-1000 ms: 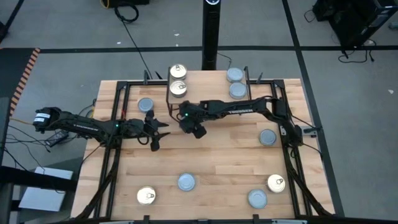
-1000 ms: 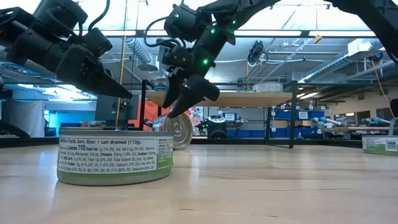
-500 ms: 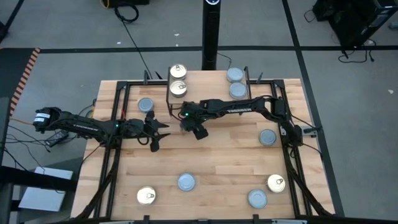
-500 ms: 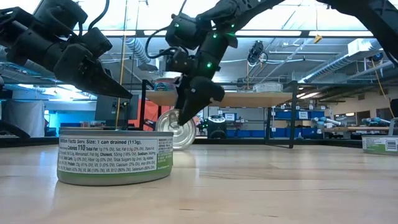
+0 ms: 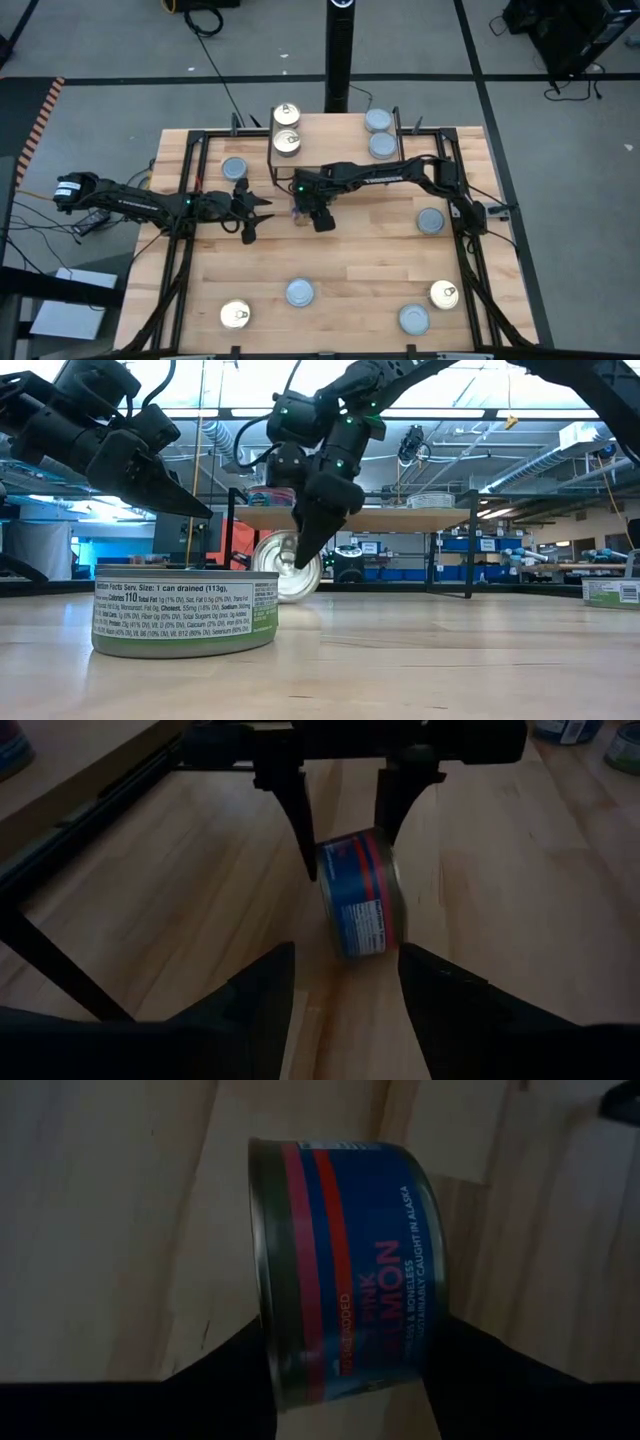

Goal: Stack canned seafood by type on shelf
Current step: Stack the blue pink tuna can on the top blue tuna can on the shelf

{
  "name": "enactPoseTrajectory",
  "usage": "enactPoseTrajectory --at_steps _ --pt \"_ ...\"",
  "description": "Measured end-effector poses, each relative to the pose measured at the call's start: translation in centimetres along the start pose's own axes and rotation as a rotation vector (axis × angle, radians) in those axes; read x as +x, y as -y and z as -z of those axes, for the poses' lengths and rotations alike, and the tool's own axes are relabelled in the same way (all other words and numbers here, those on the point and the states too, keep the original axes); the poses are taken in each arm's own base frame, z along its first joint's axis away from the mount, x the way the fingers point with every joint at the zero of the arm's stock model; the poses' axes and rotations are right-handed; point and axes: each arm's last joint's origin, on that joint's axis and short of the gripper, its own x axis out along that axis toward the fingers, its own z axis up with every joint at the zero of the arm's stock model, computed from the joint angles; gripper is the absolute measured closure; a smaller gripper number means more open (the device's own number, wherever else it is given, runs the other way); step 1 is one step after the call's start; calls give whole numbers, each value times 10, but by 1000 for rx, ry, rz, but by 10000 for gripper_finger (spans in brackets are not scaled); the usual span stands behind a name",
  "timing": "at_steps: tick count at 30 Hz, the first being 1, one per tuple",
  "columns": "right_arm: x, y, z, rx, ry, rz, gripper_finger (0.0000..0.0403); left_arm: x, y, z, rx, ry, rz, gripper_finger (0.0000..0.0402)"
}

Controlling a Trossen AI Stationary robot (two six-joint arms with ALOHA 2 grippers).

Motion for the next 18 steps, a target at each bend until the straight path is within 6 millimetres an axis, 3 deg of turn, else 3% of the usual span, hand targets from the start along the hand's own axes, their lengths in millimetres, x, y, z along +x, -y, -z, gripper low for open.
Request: enactPoseTrajectory --at_steps 9,18 --pt "-27 -3 -16 101 41 -44 205 0 0 -1 2 7 0 216" --pt "-92 6 -36 170 14 38 204 0 0 -5 46 55 0 216"
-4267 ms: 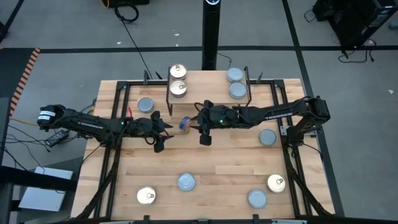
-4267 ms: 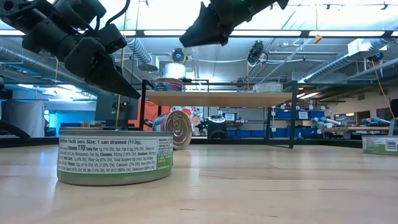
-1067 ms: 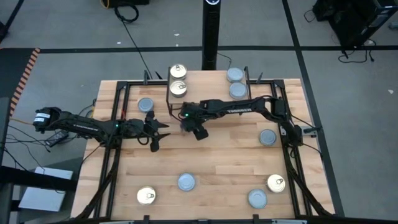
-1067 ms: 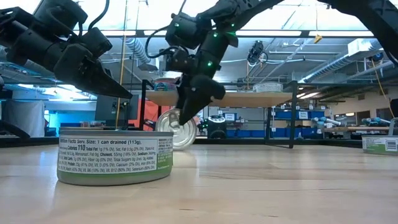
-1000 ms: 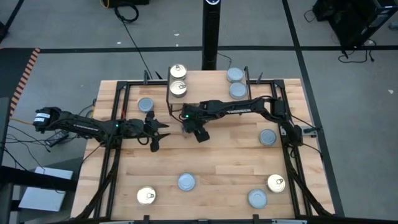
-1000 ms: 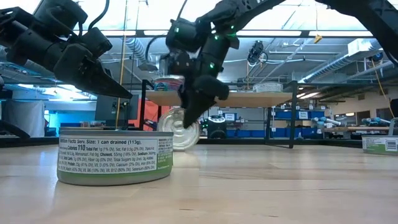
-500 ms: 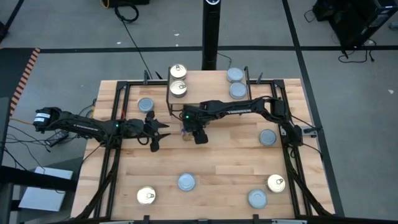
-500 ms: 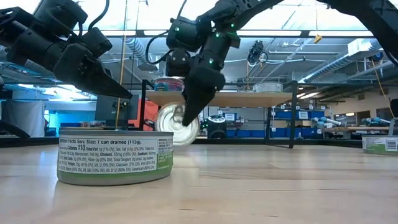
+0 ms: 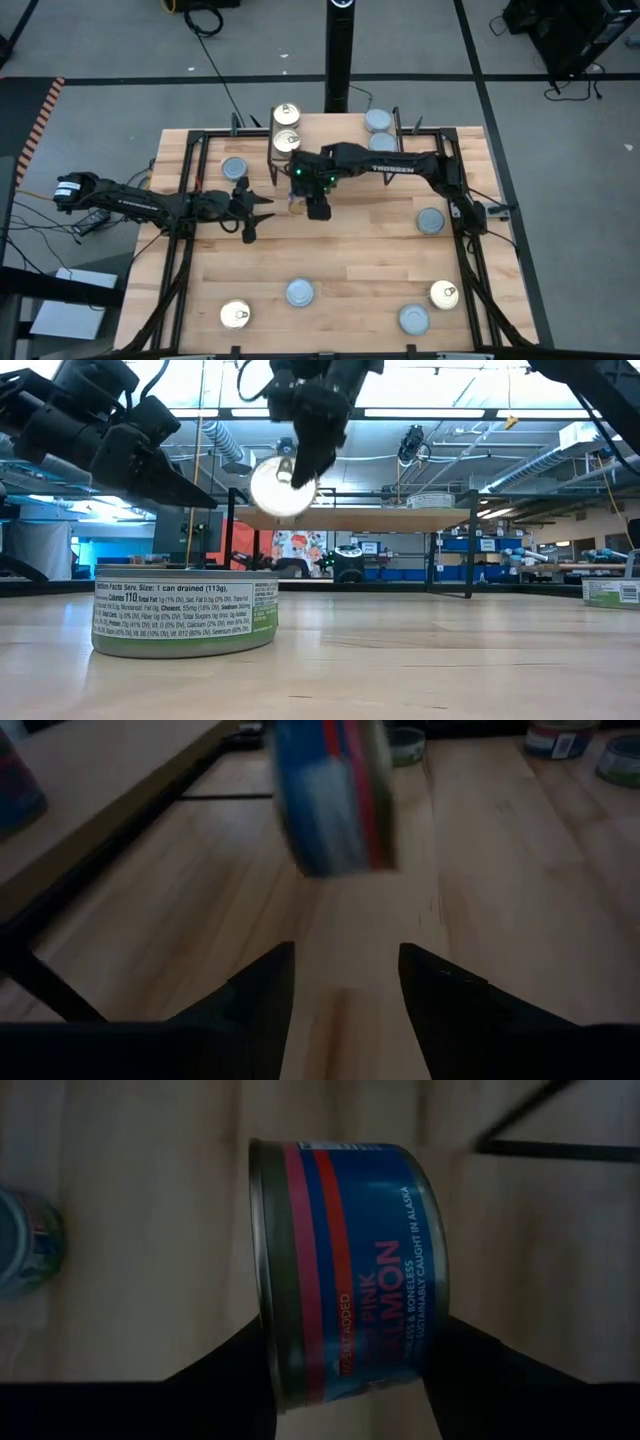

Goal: Stack canned seafood by type on shelf
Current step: Stack the blue pink tuna can on the top blue tuna can on the shelf

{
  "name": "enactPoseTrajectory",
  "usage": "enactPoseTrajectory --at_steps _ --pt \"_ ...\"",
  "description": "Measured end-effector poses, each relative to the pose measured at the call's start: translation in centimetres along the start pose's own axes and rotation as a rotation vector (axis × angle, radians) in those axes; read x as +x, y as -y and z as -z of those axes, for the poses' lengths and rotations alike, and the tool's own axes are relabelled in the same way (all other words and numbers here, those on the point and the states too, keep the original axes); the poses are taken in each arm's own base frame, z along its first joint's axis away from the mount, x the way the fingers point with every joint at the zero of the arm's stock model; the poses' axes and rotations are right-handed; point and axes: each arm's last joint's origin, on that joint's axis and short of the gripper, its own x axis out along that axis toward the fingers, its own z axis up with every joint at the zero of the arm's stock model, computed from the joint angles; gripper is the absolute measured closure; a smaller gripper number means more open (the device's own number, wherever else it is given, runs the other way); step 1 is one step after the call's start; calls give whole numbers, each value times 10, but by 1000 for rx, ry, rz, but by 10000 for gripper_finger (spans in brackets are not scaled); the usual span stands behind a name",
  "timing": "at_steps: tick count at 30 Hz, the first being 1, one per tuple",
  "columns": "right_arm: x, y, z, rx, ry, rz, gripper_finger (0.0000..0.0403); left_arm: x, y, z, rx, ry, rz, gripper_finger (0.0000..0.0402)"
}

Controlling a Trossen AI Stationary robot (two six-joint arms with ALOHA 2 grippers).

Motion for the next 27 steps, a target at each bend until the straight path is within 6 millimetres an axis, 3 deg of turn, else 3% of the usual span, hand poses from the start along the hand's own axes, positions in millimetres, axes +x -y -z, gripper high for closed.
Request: enactPoseTrajectory --at_steps 7,12,18,23,27 --pt "-56 39 -14 128 139 149 204 0 0 -1 41 11 -1 216" --pt "-79 97 -14 408 347 92 204 0 0 -5 41 55 -3 216" --pt "-88 171 2 679 546 -84 204 0 0 -6 42 58 -4 216" --pt "-87 206 14 785 604 -138 204 0 0 -7 39 66 -4 216" --pt "-65 224 18 877 595 -214 204 0 0 -8 35 77 -5 216"
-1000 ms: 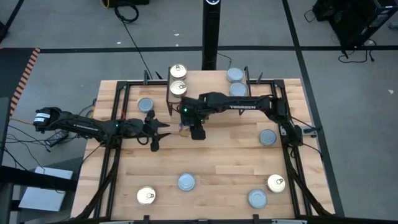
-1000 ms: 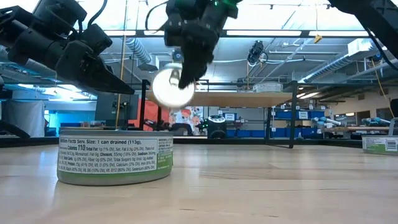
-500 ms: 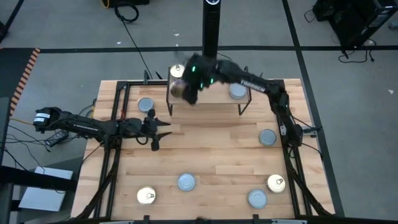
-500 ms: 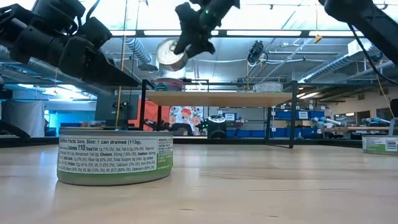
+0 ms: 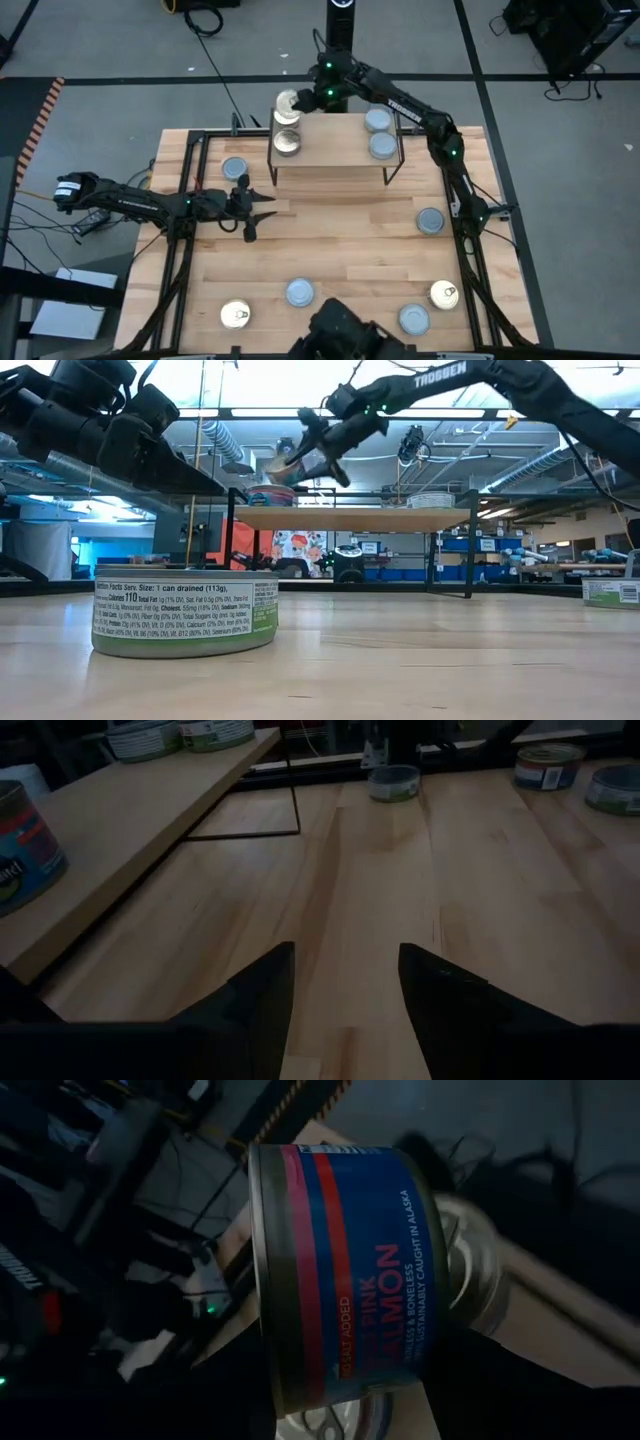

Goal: Stack canned seafood by type on shelf
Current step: Stack the blue pink tuna can on the top blue tuna can on the shelf

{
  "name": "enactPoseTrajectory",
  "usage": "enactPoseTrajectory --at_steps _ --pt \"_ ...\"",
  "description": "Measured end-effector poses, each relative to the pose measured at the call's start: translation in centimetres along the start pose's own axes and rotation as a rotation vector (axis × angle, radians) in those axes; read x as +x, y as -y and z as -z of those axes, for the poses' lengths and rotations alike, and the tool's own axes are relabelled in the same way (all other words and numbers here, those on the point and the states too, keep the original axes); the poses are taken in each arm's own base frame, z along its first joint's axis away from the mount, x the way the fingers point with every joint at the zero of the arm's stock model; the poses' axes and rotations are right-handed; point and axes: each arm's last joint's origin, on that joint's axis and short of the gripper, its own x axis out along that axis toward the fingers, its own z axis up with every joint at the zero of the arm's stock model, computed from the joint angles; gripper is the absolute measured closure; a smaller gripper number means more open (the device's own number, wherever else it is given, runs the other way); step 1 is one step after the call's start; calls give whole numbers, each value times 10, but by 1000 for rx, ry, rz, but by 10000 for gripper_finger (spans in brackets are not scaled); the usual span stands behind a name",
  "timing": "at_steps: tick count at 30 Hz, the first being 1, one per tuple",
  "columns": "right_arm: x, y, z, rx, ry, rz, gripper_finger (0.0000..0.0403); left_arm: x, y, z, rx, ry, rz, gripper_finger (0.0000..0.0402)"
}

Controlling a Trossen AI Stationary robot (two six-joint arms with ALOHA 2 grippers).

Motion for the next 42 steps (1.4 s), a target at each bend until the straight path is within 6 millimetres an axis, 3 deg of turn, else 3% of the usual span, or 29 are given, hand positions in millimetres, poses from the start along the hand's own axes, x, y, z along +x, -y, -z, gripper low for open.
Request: enactPoseTrajectory --at_steps 6,13,24,42 --pt "20 19 5 68 -55 -25 204 0 0 0 -5 -3 1 216" --pt "20 18 2 65 -33 -33 194 0 0 0 -5 -3 1 216" --pt "22 16 4 64 -22 3 125 0 0 0 -24 -4 2 216" --pt "27 7 9 8 -7 35 96 0 0 0 -27 -4 6 216"
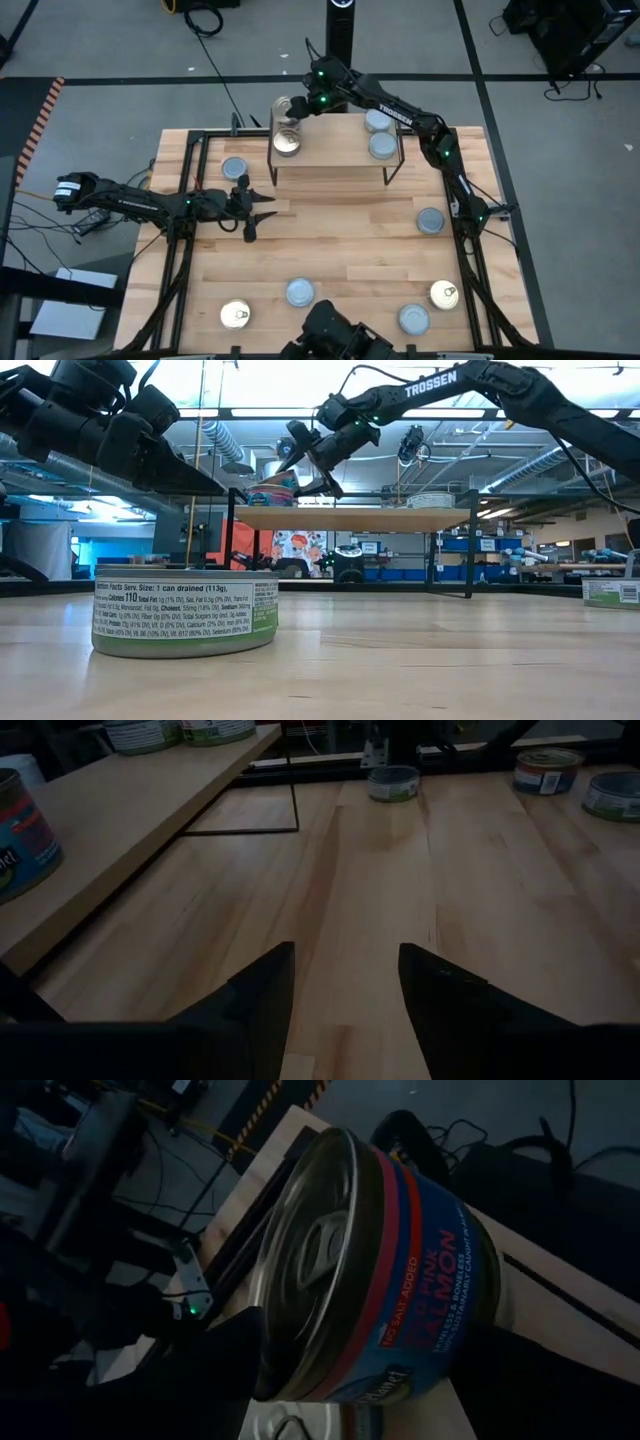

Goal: Stack canned seafood by type on shelf
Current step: Stack the blue pink tuna can on the top blue tuna can on the shelf

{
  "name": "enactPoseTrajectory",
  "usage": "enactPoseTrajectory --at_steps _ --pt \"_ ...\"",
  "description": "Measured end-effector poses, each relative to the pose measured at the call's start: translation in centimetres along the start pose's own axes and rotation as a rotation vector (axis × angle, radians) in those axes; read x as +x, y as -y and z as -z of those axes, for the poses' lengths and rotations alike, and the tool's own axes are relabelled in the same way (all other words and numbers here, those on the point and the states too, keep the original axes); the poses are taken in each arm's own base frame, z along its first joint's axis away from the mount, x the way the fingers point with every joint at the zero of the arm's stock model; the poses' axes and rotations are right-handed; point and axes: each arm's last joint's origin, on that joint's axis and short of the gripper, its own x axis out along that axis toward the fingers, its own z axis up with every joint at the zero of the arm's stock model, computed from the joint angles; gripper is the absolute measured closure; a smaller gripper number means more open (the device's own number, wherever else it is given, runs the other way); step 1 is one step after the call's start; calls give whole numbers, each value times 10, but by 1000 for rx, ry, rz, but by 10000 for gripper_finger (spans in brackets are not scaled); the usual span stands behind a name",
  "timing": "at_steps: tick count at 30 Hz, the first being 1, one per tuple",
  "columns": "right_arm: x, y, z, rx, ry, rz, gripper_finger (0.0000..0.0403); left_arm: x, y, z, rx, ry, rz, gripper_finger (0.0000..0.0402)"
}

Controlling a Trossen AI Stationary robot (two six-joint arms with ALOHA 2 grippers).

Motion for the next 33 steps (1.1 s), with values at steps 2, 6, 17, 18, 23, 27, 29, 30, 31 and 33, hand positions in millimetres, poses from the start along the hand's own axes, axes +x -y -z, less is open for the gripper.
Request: enactPoseTrajectory --at_steps 2,6,17,18,23,27,29,30,31,33 --pt "1 -1 0 -25 5 5 93 0 0 0 0 0 0 216" --pt "2 -3 2 -76 12 37 88 0 0 0 0 0 0 216" --pt "1 -7 2 -93 26 49 58 0 0 0 -7 0 0 216" --pt "0 -8 2 -96 31 46 56 0 0 0 -7 0 2 216" --pt "-9 -17 -3 -102 53 26 52 0 0 0 -7 0 16 216" --pt "-11 -20 -4 -108 57 18 54 0 1 0 -7 -2 17 216" --pt "-12 -19 -2 -108 43 27 54 0 1 0 -8 -2 19 216" --pt "-12 -18 -1 -108 35 38 54 0 1 0 -10 -2 20 216" --pt "-11 -17 0 -109 29 57 54 0 1 0 -9 -4 20 216" --pt "-10 -14 2 -113 12 89 54 0 1 1 -10 -5 22 216"
